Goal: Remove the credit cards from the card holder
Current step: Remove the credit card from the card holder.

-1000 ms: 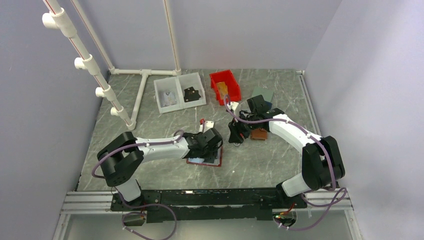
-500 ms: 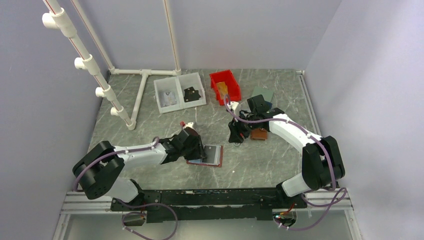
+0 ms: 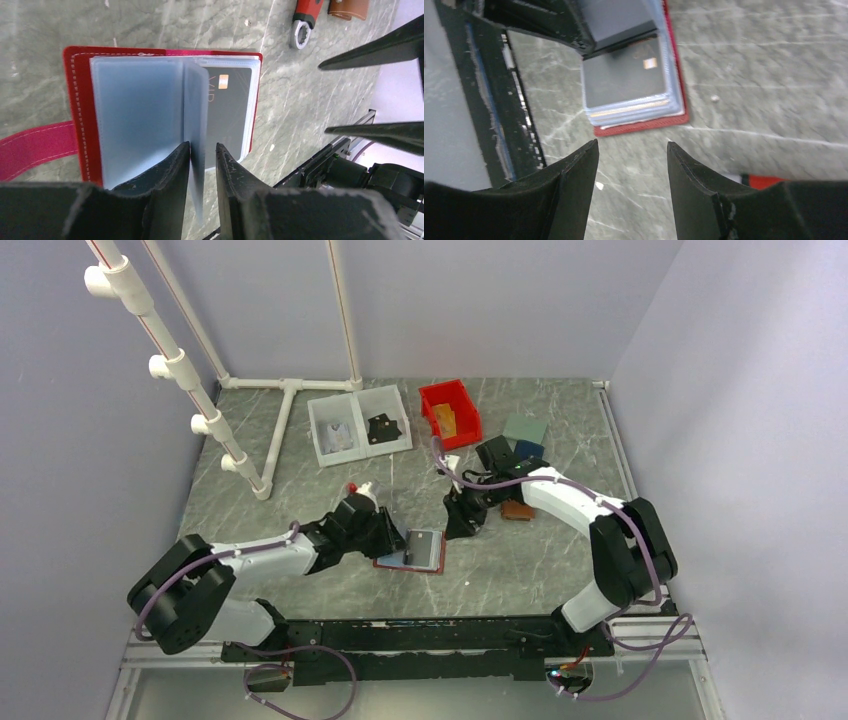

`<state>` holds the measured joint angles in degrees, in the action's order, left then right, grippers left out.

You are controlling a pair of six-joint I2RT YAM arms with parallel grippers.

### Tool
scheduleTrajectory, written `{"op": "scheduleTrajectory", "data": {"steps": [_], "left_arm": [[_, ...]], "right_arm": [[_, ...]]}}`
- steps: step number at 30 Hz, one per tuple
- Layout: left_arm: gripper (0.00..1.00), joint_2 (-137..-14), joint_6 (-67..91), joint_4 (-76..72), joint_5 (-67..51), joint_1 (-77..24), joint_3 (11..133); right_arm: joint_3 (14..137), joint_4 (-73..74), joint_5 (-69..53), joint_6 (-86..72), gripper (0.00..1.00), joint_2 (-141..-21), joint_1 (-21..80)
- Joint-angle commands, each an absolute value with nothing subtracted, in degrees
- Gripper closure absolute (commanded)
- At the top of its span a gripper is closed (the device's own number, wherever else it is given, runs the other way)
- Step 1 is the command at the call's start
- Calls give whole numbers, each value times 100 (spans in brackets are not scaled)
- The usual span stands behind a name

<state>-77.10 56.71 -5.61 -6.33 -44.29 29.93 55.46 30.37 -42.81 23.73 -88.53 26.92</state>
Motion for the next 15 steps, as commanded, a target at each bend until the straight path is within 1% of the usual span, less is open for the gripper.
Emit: {"op": "scheduleTrajectory", "data": {"steps": [1, 5, 10, 13, 15], "left_arm": [[70, -7380, 5782, -969, -890, -4248, 2746], [76, -7356, 5808, -1032, -965, -4161, 2628], [88, -7388, 5819, -1075, -1017, -4107, 2577], [100, -7298, 5802, -1057, -1015, -4051, 2534], [100, -7212, 5794, -1120, -1033, -4014, 2457]], "right_arm": [[5809, 3003, -4947, 2181, 45, -9052, 2840], [5835, 2971, -5175, 2086, 45, -9200, 2915], [5836, 2940, -5297, 2014, 45, -9266, 2962], [5828, 2906, -5422, 1953, 45, -9288, 2962], [5810, 2846, -5548, 1849, 45, -9321, 2961]]}}
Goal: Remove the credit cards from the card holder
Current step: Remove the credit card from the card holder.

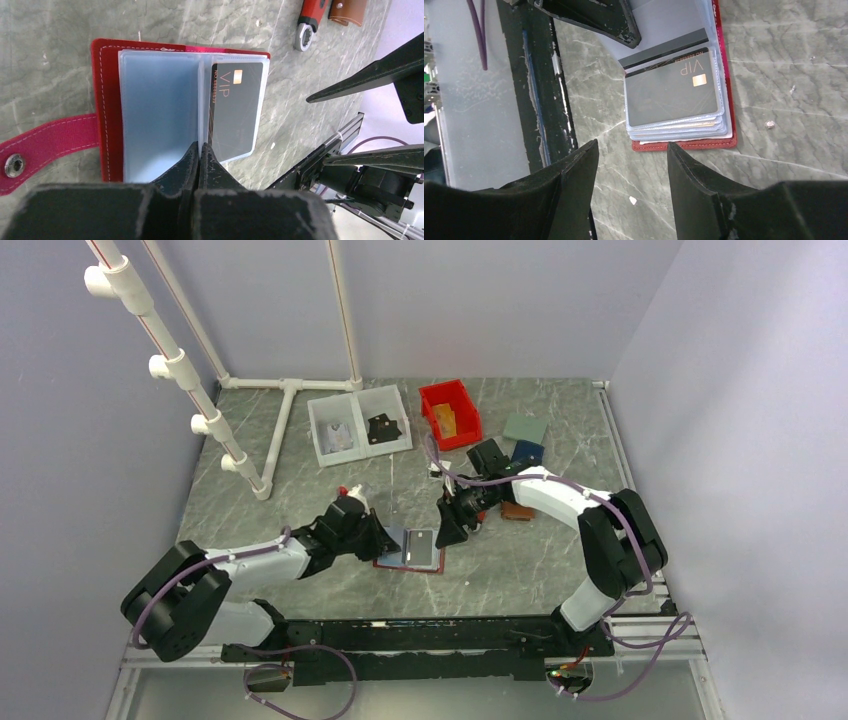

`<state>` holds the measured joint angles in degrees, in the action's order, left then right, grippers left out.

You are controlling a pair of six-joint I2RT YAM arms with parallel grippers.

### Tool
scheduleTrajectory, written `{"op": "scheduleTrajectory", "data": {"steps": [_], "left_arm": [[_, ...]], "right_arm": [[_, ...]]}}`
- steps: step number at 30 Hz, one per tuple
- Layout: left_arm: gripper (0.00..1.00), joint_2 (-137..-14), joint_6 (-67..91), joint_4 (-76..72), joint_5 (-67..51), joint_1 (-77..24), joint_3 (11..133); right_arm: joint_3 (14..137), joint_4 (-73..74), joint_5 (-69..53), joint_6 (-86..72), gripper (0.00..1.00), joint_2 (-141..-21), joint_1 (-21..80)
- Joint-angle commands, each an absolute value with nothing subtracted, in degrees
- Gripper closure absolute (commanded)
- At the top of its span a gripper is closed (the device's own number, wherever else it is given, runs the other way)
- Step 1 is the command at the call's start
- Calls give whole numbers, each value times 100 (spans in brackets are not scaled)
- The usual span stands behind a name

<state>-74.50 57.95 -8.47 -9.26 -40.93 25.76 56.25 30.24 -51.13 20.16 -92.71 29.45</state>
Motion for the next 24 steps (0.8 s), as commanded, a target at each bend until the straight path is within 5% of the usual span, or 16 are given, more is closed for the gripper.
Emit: {"op": "scheduleTrajectory", "data": {"steps": [1, 15, 24], "left_arm": [[100, -7155, 5804, -1234, -1060, -3995, 2393], [100, -6437, 5728, -3780, -1665, -3913, 1458], [100, -6668, 6029, -4820, -1803, -3915, 1327]], "right_arm": [[5810, 2829, -5622, 1801, 44, -9343, 2962], [5634, 1930, -7095, 494, 44, -9697, 2953], [5565, 1556, -7032, 12, 44, -9842, 2930]]}}
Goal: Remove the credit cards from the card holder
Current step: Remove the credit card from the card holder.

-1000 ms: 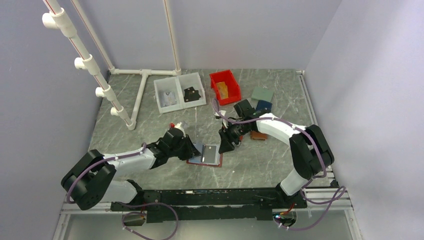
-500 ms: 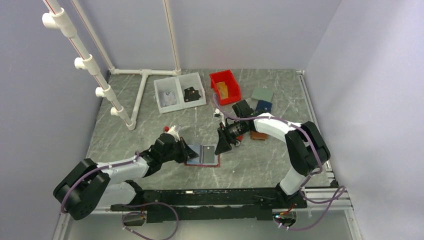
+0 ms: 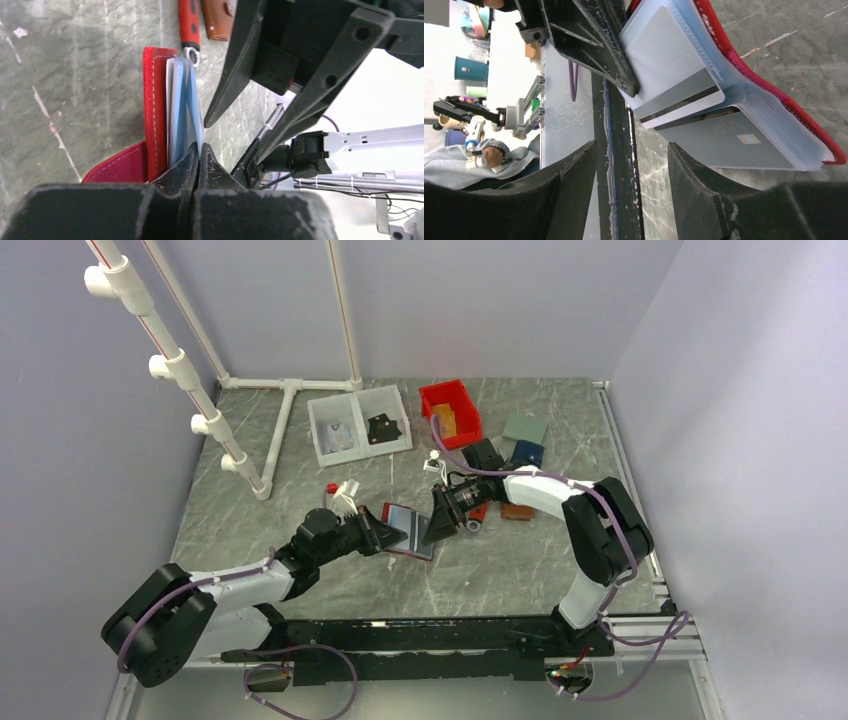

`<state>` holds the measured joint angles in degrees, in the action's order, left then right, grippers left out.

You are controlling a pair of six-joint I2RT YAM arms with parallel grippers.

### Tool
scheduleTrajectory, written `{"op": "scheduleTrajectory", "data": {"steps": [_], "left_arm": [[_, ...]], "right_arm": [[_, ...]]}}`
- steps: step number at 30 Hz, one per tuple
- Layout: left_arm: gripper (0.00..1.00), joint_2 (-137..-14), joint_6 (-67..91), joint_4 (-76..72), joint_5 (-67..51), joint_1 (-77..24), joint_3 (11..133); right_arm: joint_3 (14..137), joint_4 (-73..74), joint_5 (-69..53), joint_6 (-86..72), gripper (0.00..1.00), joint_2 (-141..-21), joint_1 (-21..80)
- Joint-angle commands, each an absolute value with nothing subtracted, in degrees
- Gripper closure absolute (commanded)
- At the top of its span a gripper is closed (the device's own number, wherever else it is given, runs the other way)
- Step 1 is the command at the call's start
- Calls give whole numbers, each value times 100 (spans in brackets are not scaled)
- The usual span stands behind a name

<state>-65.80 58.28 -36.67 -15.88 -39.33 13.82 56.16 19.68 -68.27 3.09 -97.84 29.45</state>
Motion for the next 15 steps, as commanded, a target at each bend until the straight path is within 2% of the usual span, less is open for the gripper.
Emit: {"op": "scheduleTrajectory", "data": {"steps": [1, 15], "left_arm": [[100, -6750, 6082, -5086, -1821, -3919, 1293], [100, -7842, 6696, -6952, -2229, -3927, 1294]], "right_arm": [[5564, 1515, -7039, -125, 44, -9862, 2908], [5354, 764, -7555, -978, 46, -9860, 2624]]}}
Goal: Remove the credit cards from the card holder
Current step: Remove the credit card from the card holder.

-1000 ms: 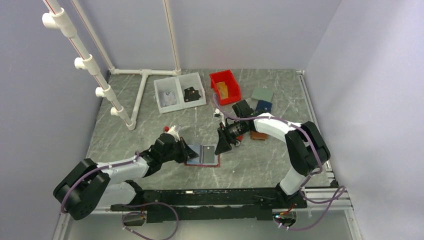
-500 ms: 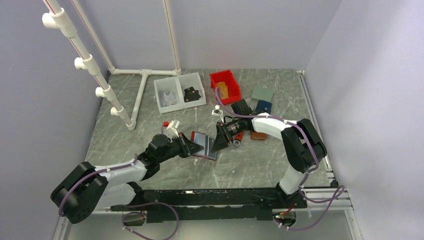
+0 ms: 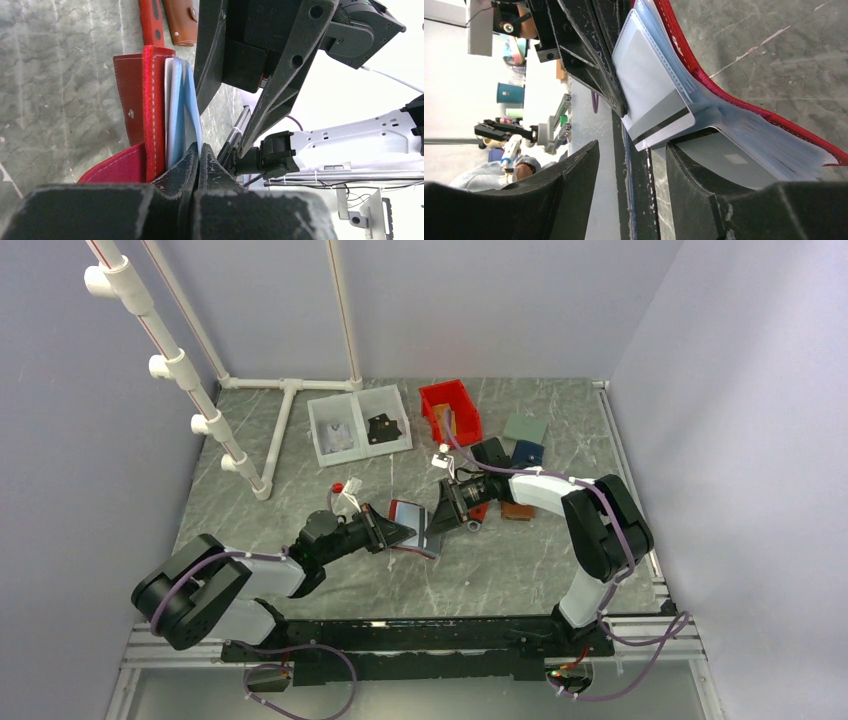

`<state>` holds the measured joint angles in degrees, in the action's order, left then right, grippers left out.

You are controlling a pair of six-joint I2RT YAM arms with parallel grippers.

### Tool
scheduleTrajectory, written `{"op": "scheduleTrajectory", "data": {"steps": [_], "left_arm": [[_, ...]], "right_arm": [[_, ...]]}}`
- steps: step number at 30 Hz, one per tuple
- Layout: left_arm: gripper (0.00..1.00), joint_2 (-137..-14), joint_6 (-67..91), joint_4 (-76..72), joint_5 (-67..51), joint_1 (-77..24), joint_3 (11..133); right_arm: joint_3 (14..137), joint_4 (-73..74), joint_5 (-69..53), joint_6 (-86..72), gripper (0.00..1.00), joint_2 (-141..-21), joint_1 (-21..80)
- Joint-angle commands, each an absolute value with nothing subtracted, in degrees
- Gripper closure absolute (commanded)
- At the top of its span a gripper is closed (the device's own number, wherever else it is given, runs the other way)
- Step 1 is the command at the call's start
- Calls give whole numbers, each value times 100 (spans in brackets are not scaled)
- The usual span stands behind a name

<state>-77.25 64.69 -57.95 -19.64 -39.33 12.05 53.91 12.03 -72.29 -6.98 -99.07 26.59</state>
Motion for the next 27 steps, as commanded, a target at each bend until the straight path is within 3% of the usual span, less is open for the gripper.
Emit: {"op": "scheduleTrajectory", "data": {"steps": [1, 5, 10, 19, 21, 27], "left_arm": [[100, -7874, 6719, -7009, -2244, -3936, 1308], [100, -7965, 6763, -7125, -2282, -3965, 1362], [100, -8129, 6821, -7305, -2326, -4037, 1463], [100, -8364, 6954, -7711, -2138, -4060, 1337], [99, -8323, 6956, -7673, -2093, -4054, 1293], [70, -8030, 6911, -7133, -2081, -4017, 1284]], "right_arm": [[5345, 724, -7572, -1036, 47, -9861, 2608], [5265, 435, -7714, -1316, 49, -9830, 2522], [5149, 27, -7927, -1766, 59, -9859, 2469], [5188, -32, -8112, -1645, 98, -9842, 2404], [5223, 165, -8096, -1507, 100, -9843, 2399], [5268, 362, -8048, -1321, 100, -9899, 2399]]}}
